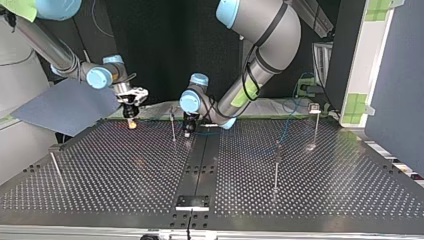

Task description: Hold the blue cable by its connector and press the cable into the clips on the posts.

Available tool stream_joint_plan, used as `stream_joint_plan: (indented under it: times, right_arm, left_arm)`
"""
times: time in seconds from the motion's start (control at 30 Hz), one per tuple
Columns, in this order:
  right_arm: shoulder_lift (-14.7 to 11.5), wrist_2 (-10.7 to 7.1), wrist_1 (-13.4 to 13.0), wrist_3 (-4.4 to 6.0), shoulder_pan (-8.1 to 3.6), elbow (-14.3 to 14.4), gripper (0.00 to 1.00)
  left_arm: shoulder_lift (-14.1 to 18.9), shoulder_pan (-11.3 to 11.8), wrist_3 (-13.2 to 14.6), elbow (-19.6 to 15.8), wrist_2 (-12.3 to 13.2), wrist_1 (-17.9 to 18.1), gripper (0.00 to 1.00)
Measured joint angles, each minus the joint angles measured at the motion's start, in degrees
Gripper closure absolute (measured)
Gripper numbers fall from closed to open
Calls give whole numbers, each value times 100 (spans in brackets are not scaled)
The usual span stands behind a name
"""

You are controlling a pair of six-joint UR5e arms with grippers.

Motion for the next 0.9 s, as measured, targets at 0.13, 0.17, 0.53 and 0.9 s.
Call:
stream_joint_plan:
  times: [0.13, 0.17, 0.53, 0.9]
  right_arm:
    - [89, 11, 133, -20, -1, -59, 100]
    - [96, 11, 146, -19, -1, -65, 100]
    - [115, 6, 172, -18, -1, -80, 100]
    - [117, -2, 187, -15, 2, -79, 100]
  left_arm:
    - [0, -2, 54, 1, -8, 1, 98]
    - [0, -6, 63, 1, -9, 1, 98]
    - [2, -93, 225, 2, -22, -162, 0]
    - [3, -145, 771, 2, -416, -654, 0]
